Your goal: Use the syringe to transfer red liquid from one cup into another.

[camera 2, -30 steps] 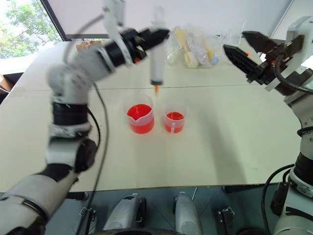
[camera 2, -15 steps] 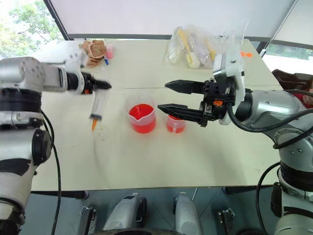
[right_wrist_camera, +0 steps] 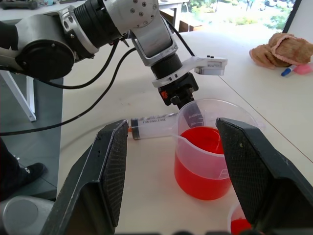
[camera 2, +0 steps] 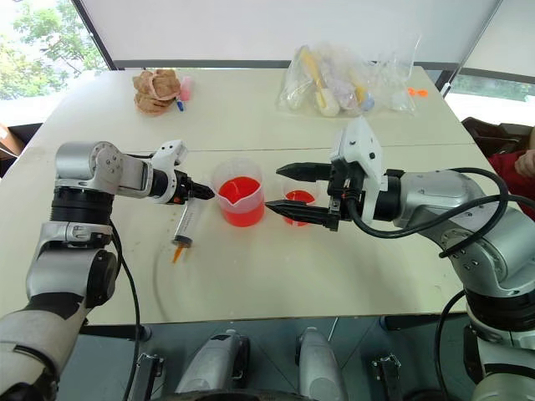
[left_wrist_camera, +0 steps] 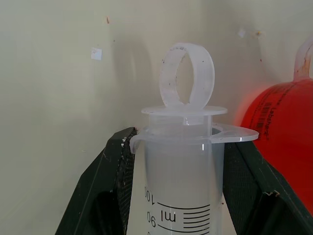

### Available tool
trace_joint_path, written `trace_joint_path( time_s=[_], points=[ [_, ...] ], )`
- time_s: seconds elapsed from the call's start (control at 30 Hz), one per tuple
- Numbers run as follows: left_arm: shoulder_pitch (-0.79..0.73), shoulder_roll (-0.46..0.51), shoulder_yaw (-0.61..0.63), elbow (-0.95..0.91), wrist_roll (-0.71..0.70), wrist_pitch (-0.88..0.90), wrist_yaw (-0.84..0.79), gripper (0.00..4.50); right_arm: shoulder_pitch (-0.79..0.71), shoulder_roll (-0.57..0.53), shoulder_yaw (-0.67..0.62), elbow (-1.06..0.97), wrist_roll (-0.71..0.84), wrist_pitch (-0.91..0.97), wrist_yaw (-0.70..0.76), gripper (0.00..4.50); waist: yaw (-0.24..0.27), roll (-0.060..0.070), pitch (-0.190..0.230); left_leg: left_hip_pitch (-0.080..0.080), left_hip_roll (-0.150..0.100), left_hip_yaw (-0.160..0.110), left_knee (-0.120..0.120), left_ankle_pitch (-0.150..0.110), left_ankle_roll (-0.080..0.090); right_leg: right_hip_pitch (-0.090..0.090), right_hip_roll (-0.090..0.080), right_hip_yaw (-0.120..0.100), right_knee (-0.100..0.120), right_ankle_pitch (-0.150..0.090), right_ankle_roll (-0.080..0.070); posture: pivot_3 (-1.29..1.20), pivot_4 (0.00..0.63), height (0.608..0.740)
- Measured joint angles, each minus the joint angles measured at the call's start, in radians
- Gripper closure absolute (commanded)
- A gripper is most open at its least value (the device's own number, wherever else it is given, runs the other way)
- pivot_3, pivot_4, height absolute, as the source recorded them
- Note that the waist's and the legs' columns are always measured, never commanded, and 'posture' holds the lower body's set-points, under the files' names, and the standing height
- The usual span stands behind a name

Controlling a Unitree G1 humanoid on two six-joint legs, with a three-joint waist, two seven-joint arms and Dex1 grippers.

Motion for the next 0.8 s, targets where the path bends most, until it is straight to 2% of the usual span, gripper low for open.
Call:
trace_joint_path(
  time_s=[0.07,0.37,0.53,0.63,0.8],
  points=[
    [0.0,-0.006,0.006,-0.012,0.001,0.002,0.004,0.03,0.001,0.001,-0.001,0.0,-0.001,-0.001,-0.004,1.49,0.0,0.0,0.0,0.001,0.0,0.0,0.0,0.0,0.0,0.001,0.0,0.0,0.0,0.0,0.0,0.0,0.15,0.74],
    [0.047,0.024,0.031,-0.087,0.002,-0.029,-0.003,0.03,0.036,-0.009,-0.027,0.004,-0.017,-0.003,-0.012,1.49,-0.004,0.0,0.0,0.0,0.0,0.0,0.0,0.001,-0.001,0.0,0.0,0.0,0.001,0.0,0.0,0.0,0.15,0.74],
    [0.246,0.212,0.018,-0.356,0.025,-0.406,-0.171,0.03,0.137,-0.025,-0.185,0.092,-0.026,-0.018,-0.039,1.49,0.001,0.0,0.0,0.0,0.0,0.001,-0.003,0.002,-0.005,-0.002,-0.004,0.001,-0.002,0.0,-0.001,0.0,0.15,0.74],
    [0.346,0.224,0.08,-0.447,0.017,-0.592,-0.221,0.03,0.216,-0.007,-0.246,0.113,-0.055,-0.066,-0.051,1.49,0.019,0.001,0.0,0.0,0.0,0.001,-0.003,0.0,-0.001,0.0,-0.005,0.001,-0.005,0.0,-0.001,0.0,0.15,0.74],
    [0.555,0.228,0.2,-0.535,-0.008,-0.757,-0.278,0.03,0.351,0.047,-0.29,0.179,-0.11,-0.144,-0.056,1.49,0.022,0.001,0.0,-0.001,0.0,0.002,-0.003,-0.001,0.001,0.0,-0.005,0.001,-0.007,0.0,-0.001,0.0,0.15,0.74]
  ],
)
